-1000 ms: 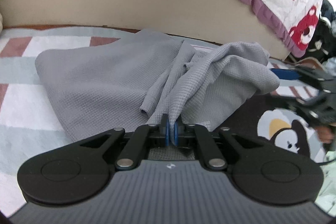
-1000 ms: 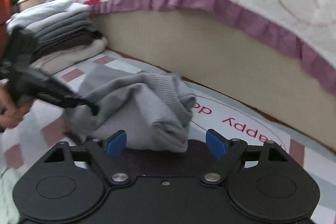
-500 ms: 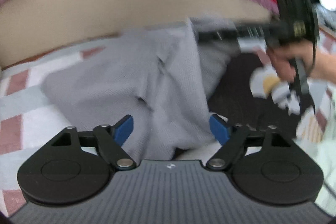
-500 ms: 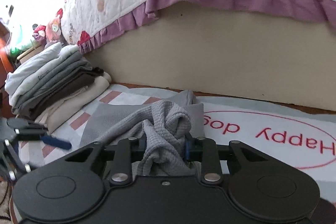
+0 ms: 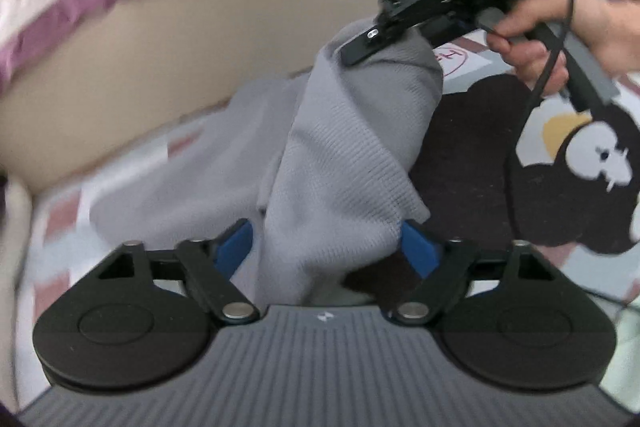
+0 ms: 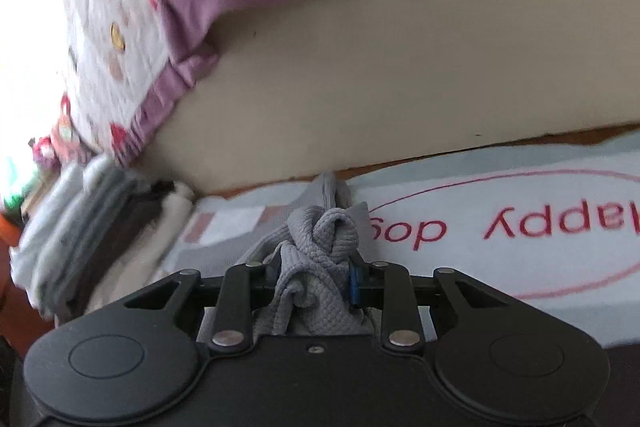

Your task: Fold clothes

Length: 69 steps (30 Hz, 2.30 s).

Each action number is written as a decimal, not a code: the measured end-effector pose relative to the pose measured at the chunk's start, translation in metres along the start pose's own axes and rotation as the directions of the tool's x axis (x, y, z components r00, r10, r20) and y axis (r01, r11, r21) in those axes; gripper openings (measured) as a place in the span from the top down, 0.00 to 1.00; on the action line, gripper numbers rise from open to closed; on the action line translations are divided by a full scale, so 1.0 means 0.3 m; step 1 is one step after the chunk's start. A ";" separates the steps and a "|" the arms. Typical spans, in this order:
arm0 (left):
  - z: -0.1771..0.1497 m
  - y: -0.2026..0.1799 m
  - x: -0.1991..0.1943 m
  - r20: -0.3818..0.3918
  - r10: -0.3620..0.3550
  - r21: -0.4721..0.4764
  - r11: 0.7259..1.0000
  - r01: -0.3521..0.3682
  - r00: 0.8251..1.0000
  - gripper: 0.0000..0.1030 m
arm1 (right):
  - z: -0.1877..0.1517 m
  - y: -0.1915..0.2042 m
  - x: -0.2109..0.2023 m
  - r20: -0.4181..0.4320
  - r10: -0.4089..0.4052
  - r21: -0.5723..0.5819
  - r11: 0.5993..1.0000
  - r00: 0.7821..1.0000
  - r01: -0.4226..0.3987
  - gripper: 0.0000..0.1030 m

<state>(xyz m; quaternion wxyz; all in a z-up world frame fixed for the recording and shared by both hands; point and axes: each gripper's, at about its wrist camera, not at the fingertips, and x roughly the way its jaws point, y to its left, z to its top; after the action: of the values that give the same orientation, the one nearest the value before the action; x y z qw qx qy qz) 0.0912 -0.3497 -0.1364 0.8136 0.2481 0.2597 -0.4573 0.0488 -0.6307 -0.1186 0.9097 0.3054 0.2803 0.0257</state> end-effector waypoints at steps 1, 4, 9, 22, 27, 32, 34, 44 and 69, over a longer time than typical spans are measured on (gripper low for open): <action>0.002 0.018 0.014 -0.009 0.001 -0.031 1.000 -0.001 1.000 0.49 | 0.001 0.009 0.002 -0.008 -0.001 -0.011 1.000 1.000 0.001 0.69; 0.004 0.130 0.013 0.011 -0.042 -0.246 0.968 0.044 0.999 0.66 | 0.003 0.036 -0.002 -0.037 -0.040 -0.052 0.998 0.999 0.038 0.59; -0.016 0.278 0.013 0.052 -0.059 -0.453 0.888 0.076 0.997 0.69 | 0.002 0.074 -0.017 -0.073 -0.107 -0.151 0.984 0.992 0.095 0.47; 0.002 0.187 0.010 0.013 -0.144 -0.342 0.929 0.140 0.990 0.14 | -0.055 0.039 0.052 0.009 -0.101 -0.050 0.994 0.995 0.101 0.67; -0.015 0.239 0.034 0.037 -0.107 -0.438 0.892 0.113 0.994 0.92 | -0.067 0.083 0.032 0.058 -0.123 -0.124 0.984 0.991 0.130 0.71; -0.015 0.272 -0.109 0.145 -0.157 -0.443 0.872 0.206 0.977 0.93 | -0.142 0.200 -0.095 0.162 -0.110 -0.266 0.952 0.981 0.151 0.74; -0.028 0.258 -0.157 0.154 -0.175 -0.468 0.854 0.227 0.973 0.93 | -0.175 0.226 -0.157 0.185 -0.072 -0.278 0.953 0.980 0.123 0.74; -0.118 0.150 -0.351 0.146 -0.228 -0.519 0.811 0.271 0.963 0.93 | -0.370 0.324 -0.423 0.152 0.074 -0.316 0.949 0.986 -0.022 0.75; -0.113 0.286 -0.067 -0.095 0.115 -0.618 0.772 -0.149 0.989 0.88 | -0.097 0.051 -0.043 -0.112 -0.138 0.290 0.943 0.984 0.165 0.47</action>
<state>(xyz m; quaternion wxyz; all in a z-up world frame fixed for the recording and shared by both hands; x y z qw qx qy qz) 0.1504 -0.2761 -0.1343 0.8727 -0.0050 0.3993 -0.2811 0.0245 -0.6054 -0.1227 0.8387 0.4153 0.3446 -0.0731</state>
